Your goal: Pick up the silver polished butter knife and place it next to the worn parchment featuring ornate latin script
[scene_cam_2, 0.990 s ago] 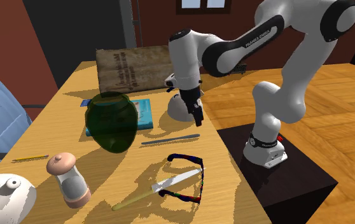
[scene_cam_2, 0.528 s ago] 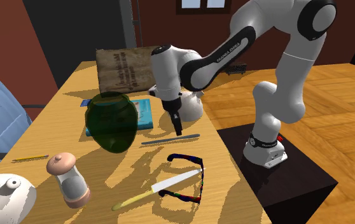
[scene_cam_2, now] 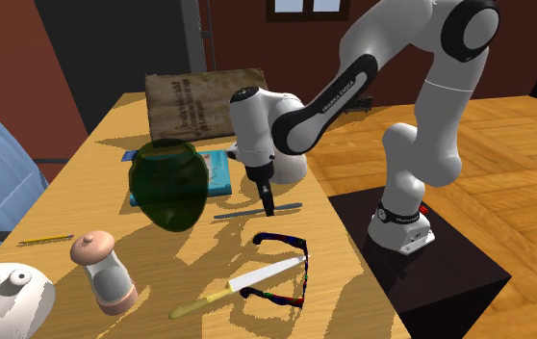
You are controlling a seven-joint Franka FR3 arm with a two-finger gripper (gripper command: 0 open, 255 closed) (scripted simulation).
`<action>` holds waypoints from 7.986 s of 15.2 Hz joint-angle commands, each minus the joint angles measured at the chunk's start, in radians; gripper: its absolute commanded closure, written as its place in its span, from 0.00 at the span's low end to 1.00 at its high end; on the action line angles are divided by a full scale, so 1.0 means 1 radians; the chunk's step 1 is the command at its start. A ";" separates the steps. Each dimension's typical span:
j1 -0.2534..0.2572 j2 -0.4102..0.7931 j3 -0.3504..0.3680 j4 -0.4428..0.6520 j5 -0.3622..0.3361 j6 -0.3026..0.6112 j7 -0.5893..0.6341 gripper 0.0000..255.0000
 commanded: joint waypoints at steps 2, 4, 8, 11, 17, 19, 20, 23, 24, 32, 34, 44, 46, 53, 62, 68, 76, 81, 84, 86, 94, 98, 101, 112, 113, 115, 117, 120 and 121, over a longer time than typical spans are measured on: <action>0.000 0.006 0.000 -0.006 0.000 0.012 0.001 0.00; 0.000 0.006 0.000 -0.006 0.000 0.012 0.001 0.00; 0.000 0.006 0.000 -0.005 0.000 0.012 0.001 1.00; 0.000 0.006 0.000 -0.005 0.000 0.012 0.001 1.00; 0.000 0.006 0.000 -0.006 0.000 0.012 0.001 1.00; 0.000 -0.011 0.000 0.006 0.000 -0.017 0.000 1.00; 0.000 -0.018 0.000 0.013 0.000 -0.031 0.000 1.00; 0.000 -0.040 0.001 0.033 0.000 -0.073 0.000 1.00; 0.001 -0.047 0.001 0.041 0.000 -0.087 -0.001 1.00; 0.001 -0.094 0.002 0.106 0.001 -0.199 -0.002 1.00; 0.001 -0.103 0.002 0.125 0.001 -0.227 -0.003 1.00; 0.001 -0.135 0.003 0.229 0.002 -0.364 -0.005 1.00; 0.001 -0.139 0.004 0.252 0.002 -0.391 -0.005 1.00; 0.002 -0.146 0.004 0.340 0.002 -0.485 -0.007 1.00; 0.002 -0.138 0.005 0.468 0.003 -0.606 -0.010 1.00; 0.002 -0.123 0.006 0.565 0.003 -0.688 -0.012 1.00; 0.002 -0.093 0.006 0.698 0.004 -0.791 -0.014 1.00; -0.046 -0.112 -0.069 0.680 -0.033 -0.786 -0.140 1.00; -0.075 -0.110 -0.115 0.682 -0.054 -0.782 -0.216 1.00; -0.094 -0.104 -0.147 0.689 -0.067 -0.779 -0.268 1.00; -0.173 -0.033 -0.273 0.765 -0.102 -0.765 -0.479 1.00; -0.217 0.032 -0.337 0.834 -0.101 -0.760 -0.589 1.00; -0.255 0.094 -0.383 0.900 -0.089 -0.759 -0.675 1.00; -0.367 0.264 -0.473 1.031 -0.027 -0.717 -0.864 1.00; -0.364 0.258 -0.472 1.010 -0.030 -0.701 -0.861 1.00; -0.360 0.247 -0.471 0.969 -0.034 -0.671 -0.854 1.00; -0.357 0.237 -0.469 0.930 -0.039 -0.641 -0.848 1.00; -0.354 0.225 -0.468 0.875 -0.044 -0.597 -0.840 1.00; -0.353 0.222 -0.467 0.858 -0.045 -0.583 -0.837 1.00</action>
